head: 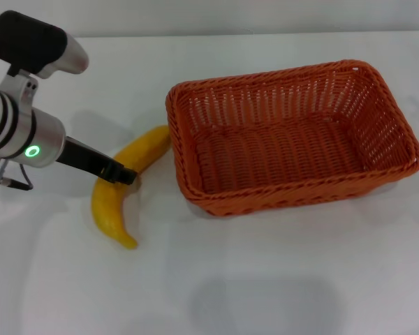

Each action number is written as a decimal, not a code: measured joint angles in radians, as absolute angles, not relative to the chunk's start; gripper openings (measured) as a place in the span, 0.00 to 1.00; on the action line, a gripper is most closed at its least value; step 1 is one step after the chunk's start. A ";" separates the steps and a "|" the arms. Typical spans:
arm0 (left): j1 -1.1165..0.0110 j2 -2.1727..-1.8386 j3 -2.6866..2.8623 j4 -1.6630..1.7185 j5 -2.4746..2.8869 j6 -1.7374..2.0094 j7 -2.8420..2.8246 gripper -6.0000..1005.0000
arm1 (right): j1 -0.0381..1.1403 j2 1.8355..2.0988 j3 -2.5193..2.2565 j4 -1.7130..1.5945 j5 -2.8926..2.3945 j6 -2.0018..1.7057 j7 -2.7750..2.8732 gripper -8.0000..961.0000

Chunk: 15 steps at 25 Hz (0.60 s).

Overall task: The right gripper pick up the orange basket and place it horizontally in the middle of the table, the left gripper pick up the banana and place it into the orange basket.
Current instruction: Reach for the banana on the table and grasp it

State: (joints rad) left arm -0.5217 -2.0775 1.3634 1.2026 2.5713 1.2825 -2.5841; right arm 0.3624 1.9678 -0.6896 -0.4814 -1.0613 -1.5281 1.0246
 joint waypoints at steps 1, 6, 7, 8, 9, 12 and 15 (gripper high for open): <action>-0.513 -2.078 1.363 1.214 2.572 1.284 -2.585 0.52 | 0.362 1.967 -0.689 -0.481 -1.061 -1.528 1.025 0.74; -0.459 -2.079 1.365 1.286 2.573 1.291 -2.613 0.51 | 0.362 1.966 -0.689 -0.481 -1.059 -1.528 1.025 0.74; -0.446 -2.080 1.366 1.299 2.574 1.291 -2.620 0.51 | 0.362 1.966 -0.689 -0.481 -1.059 -1.528 1.025 0.74; -0.436 -2.080 1.366 1.307 2.575 1.291 -2.623 0.51 | 0.362 1.966 -0.689 -0.481 -1.059 -1.528 1.025 0.74; -0.426 -2.080 1.365 1.317 2.575 1.290 -2.627 0.51 | 0.362 1.966 -0.689 -0.481 -1.059 -1.528 1.025 0.74; -0.378 -2.082 1.363 1.370 2.576 1.274 -2.647 0.51 | 0.363 1.966 -0.689 -0.483 -1.059 -1.527 1.031 0.74; -0.308 -2.082 1.366 1.473 2.577 1.257 -2.677 0.51 | 0.365 1.964 -0.689 -0.488 -1.060 -1.524 1.046 0.74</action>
State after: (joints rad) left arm -0.3082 -2.0817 1.3662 1.4727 2.5771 1.2569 -2.6772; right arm 0.3645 1.9645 -0.6887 -0.4881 -1.0604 -1.5241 1.0463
